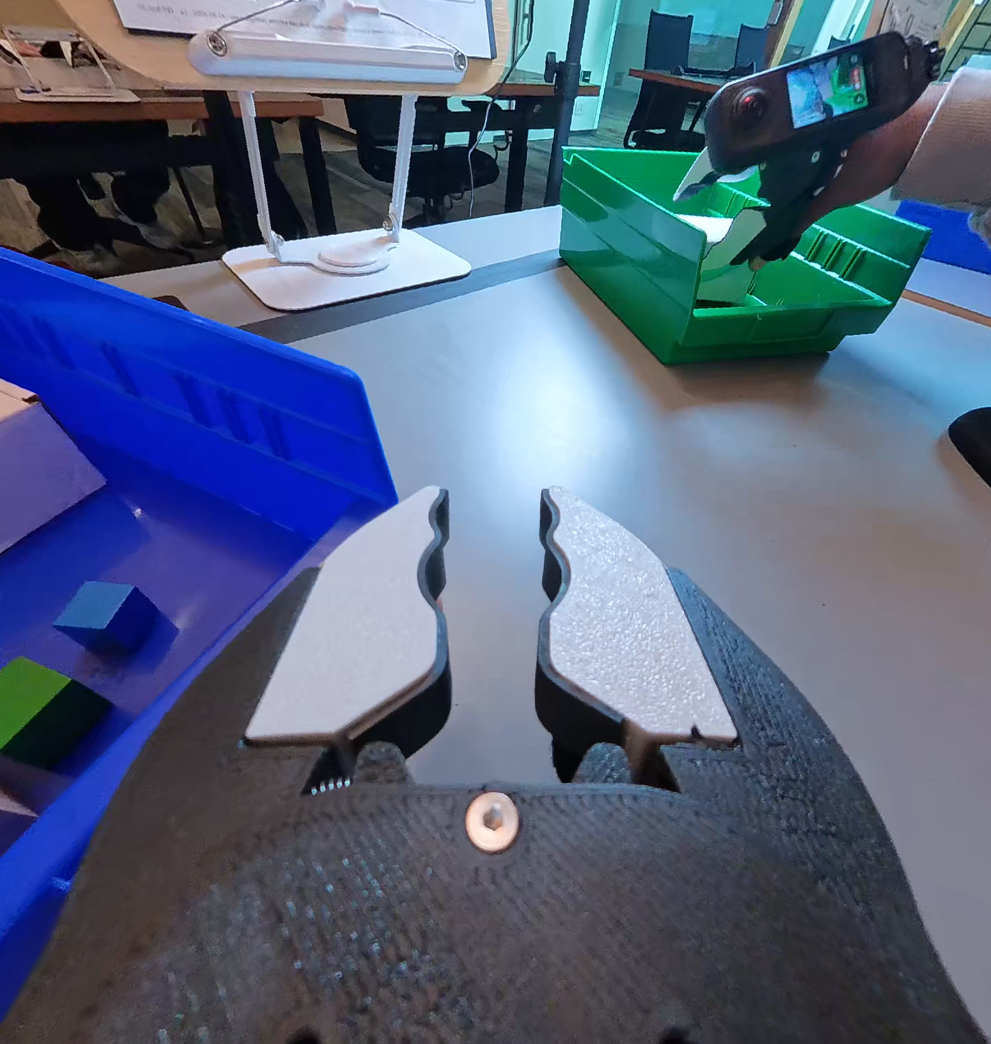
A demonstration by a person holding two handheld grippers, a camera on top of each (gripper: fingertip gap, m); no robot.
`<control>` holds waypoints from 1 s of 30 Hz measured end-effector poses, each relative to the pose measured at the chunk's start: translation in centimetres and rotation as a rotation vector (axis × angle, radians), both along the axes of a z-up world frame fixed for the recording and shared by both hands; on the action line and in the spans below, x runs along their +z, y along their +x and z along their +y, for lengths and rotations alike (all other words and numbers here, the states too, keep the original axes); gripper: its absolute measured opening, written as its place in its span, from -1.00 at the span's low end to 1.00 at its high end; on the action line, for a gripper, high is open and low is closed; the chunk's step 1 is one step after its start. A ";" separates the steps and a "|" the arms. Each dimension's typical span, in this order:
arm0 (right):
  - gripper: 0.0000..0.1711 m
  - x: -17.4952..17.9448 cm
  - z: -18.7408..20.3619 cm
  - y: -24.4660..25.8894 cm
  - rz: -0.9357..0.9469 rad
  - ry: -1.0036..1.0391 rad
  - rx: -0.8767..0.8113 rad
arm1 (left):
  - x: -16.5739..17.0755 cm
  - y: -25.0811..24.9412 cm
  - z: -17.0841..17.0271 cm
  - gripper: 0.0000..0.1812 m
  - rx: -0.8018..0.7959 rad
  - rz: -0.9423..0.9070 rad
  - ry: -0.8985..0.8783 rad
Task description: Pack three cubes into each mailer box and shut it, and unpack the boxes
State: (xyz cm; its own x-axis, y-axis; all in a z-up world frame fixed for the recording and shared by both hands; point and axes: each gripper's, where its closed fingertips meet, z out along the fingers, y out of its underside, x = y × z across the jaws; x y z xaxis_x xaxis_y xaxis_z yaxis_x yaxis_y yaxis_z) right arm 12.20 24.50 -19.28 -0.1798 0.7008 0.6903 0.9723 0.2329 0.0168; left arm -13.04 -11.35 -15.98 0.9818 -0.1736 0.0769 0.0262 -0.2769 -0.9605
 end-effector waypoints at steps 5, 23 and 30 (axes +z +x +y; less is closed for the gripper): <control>-0.33 -0.8 1.6 0.0 0.030 -0.033 -0.022 | -0.2 0.1 0.1 -0.68 -0.001 0.023 0.006; -0.32 -1.8 4.2 -0.1 0.058 0.031 -0.091 | -1.5 -0.5 0.5 -0.75 0.024 0.048 -0.031; -0.45 -1.4 3.4 -0.3 0.039 0.105 0.190 | -1.6 -0.6 0.4 -0.78 0.032 0.068 -0.028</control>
State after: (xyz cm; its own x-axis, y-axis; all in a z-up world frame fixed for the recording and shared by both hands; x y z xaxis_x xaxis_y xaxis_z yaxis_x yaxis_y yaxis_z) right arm 11.89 27.87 -20.70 -0.2734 0.5811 0.7666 0.9115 0.4111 0.0135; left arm -13.65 -10.97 -17.54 0.9899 -0.1410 0.0143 -0.0294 -0.3033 -0.9524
